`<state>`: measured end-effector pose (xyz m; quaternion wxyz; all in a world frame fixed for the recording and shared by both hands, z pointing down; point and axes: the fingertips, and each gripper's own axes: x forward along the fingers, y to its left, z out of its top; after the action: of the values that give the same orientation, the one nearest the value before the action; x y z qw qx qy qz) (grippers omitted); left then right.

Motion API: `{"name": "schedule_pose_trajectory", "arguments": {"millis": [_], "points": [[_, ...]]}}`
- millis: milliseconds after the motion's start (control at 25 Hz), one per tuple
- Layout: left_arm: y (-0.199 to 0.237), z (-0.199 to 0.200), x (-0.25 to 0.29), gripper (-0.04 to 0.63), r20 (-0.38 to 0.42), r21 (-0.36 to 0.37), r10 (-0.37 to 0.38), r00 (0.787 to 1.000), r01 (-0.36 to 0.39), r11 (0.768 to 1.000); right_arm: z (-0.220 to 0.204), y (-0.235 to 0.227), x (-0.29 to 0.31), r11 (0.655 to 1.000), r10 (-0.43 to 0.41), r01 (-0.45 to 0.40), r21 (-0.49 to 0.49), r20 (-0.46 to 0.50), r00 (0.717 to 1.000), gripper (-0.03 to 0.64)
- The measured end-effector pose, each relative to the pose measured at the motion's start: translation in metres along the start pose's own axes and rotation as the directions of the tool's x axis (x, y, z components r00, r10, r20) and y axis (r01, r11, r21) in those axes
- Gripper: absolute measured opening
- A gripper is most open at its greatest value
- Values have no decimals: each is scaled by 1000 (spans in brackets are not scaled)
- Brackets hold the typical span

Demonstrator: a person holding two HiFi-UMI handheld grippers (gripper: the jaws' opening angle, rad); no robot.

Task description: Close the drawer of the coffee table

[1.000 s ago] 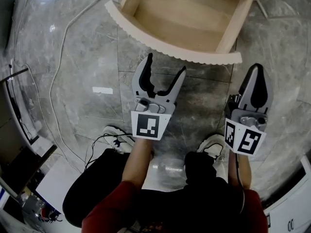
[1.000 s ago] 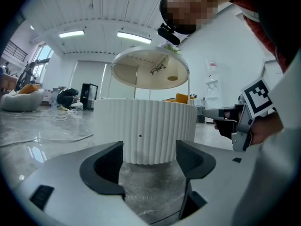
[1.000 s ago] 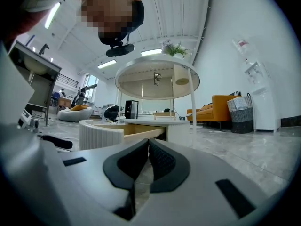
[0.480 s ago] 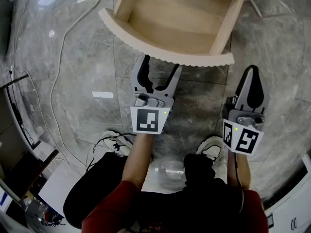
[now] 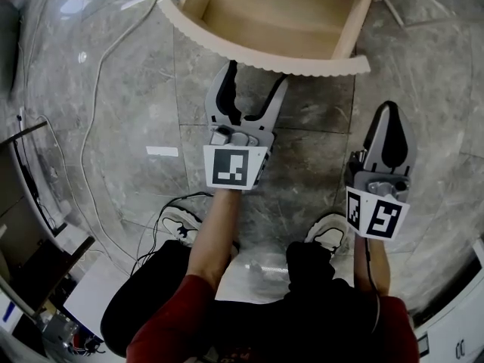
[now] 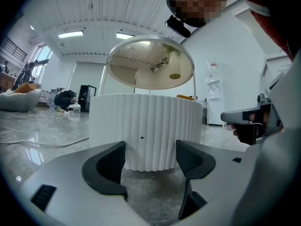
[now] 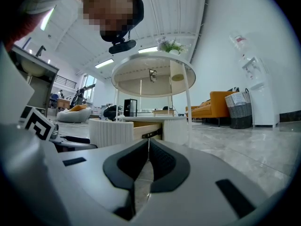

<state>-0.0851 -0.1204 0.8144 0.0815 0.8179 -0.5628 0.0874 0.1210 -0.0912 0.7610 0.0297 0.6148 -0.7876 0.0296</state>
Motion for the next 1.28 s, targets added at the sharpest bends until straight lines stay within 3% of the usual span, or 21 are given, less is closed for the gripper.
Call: {"name": "schedule_pose_trajectory", "arguments": {"millis": [120, 200, 360, 600, 760, 960, 1280], "points": [[3, 17, 14, 348, 86, -47, 12, 996, -8, 999, -1, -1, -1, 1000, 1, -1, 4, -2, 1000, 25], [3, 21, 22, 348, 103, -54, 14, 995, -8, 999, -3, -2, -2, 1000, -1, 1, 8, -5, 1000, 25], [4, 19, 35, 348, 85, -29, 4, 996, -1, 1000, -6, -8, -3, 1000, -8, 8, 12, -11, 1000, 25], [4, 29, 63, 348, 120, -41, 11, 993, -6, 999, -9, -16, -4, 999, -18, 18, 27, -11, 1000, 25], [4, 23, 81, 348, 62, -6, -2, 998, 2, 1000, -9, -22, -4, 999, -27, 27, 32, -14, 1000, 25], [5, 38, 106, 348, 146, -33, 10, 989, -6, 999, -11, -28, -7, 999, -33, 34, 42, -19, 999, 25], [6, 43, 138, 348, 139, -28, 8, 990, -4, 1000, -18, -34, -9, 997, -46, 48, 56, -34, 998, 25]]}}
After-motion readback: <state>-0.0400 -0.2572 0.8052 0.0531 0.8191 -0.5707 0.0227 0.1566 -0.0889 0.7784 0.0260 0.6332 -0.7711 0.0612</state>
